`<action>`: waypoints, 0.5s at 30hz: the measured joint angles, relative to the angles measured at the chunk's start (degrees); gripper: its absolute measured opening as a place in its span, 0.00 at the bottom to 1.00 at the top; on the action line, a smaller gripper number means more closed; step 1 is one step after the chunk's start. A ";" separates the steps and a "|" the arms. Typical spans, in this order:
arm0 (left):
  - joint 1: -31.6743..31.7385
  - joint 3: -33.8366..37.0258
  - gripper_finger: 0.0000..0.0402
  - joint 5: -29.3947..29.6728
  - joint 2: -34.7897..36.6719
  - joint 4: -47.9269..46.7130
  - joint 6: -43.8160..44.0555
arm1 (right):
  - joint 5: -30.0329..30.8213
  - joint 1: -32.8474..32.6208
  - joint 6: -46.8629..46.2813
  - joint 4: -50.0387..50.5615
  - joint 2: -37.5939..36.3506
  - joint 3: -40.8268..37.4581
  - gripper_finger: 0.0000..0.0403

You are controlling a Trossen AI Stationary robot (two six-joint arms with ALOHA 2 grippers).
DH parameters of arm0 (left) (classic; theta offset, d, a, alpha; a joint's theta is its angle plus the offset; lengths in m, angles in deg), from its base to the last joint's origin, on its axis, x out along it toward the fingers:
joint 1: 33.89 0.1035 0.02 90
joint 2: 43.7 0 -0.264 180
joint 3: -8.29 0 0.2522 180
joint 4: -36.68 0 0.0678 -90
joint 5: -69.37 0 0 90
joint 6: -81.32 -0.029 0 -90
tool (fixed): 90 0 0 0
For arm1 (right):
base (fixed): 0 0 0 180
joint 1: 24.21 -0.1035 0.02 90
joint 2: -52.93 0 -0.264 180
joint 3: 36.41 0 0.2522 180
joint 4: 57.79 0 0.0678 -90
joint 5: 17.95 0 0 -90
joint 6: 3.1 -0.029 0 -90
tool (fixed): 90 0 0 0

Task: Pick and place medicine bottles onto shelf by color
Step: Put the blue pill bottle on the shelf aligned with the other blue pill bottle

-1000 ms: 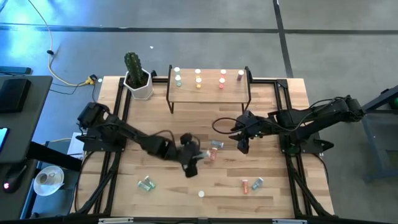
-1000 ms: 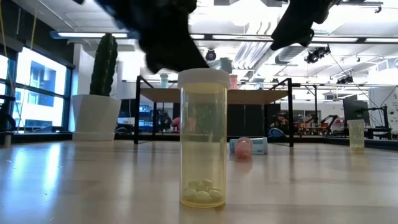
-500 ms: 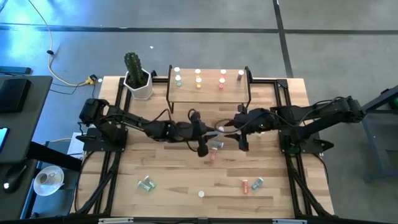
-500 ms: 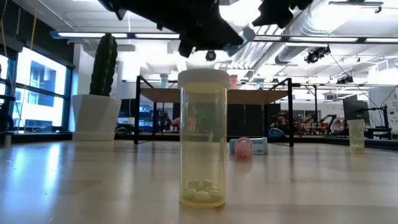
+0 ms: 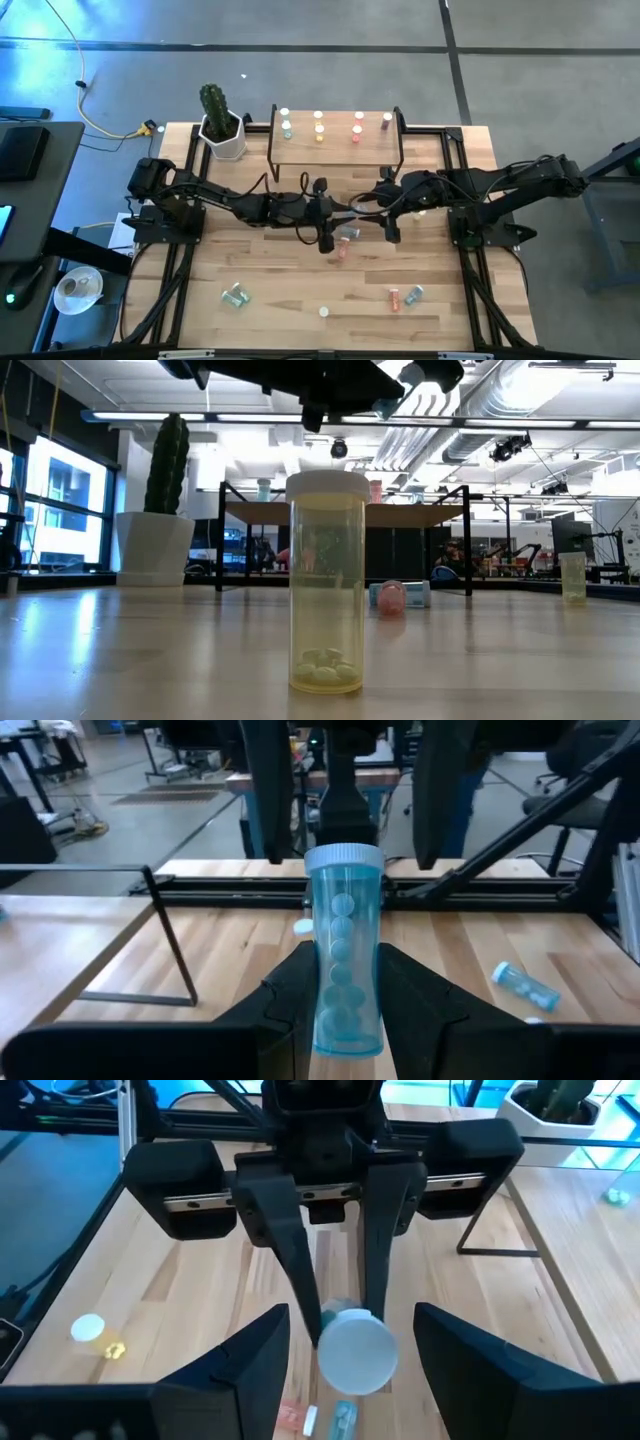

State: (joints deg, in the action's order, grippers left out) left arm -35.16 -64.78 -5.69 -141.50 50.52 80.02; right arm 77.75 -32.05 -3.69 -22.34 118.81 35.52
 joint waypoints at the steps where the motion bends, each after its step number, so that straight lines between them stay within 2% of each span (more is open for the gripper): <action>1: -0.01 0.00 0.21 -0.01 0.00 0.17 -0.04 | -0.01 0.00 -0.01 0.03 0.00 0.00 0.51; 15: -0.65 -0.02 0.21 0.13 0.00 2.77 -3.43 | -0.13 0.00 -0.01 1.16 0.00 0.00 0.51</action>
State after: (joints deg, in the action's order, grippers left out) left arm -35.81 -64.80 -5.56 -141.50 53.29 76.59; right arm 77.62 -32.05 -3.70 -21.18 118.81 35.52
